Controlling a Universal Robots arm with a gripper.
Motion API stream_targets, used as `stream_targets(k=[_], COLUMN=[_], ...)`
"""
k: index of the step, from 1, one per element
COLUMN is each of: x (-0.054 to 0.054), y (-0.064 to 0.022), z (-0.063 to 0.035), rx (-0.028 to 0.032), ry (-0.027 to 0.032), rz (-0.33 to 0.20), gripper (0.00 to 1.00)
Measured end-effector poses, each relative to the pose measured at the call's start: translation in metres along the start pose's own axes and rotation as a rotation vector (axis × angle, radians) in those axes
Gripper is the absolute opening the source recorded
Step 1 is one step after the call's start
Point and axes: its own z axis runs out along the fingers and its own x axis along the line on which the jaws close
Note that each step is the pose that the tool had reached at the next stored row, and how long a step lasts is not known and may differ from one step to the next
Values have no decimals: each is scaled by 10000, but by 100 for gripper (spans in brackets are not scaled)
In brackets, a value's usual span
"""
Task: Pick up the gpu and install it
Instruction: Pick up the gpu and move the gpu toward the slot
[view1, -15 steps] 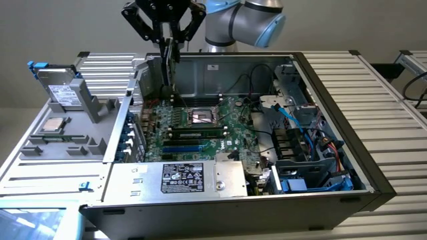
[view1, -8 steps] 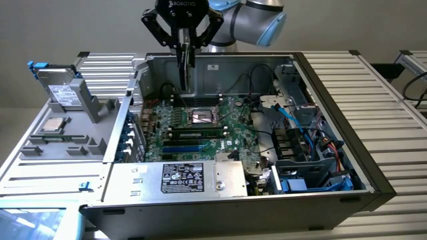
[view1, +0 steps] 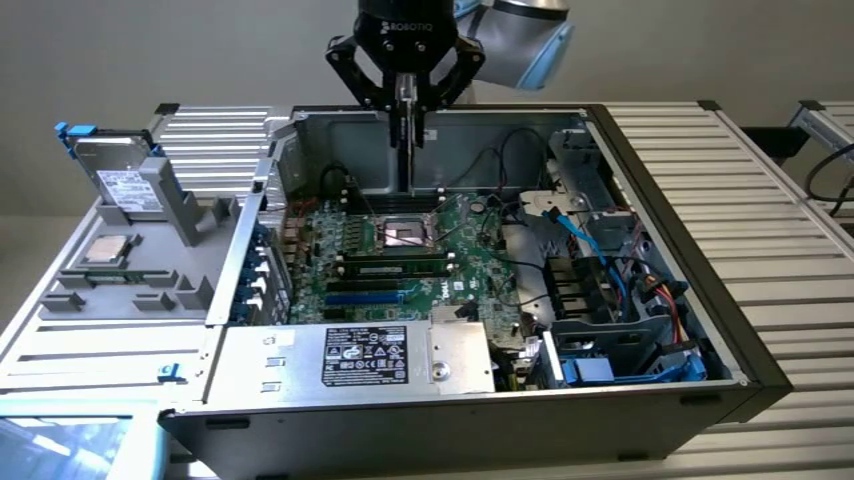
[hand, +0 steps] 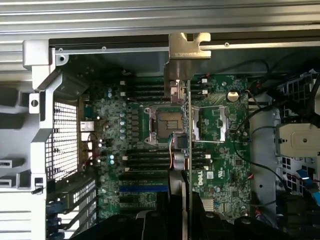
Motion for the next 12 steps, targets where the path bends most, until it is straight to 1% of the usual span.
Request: stream_targets(k=[5,12], x=[-177,-388], y=[-16,-71], z=[90,216], rx=[0,-1], ry=[0,-1], rz=[0,-1], gripper=[29,29])
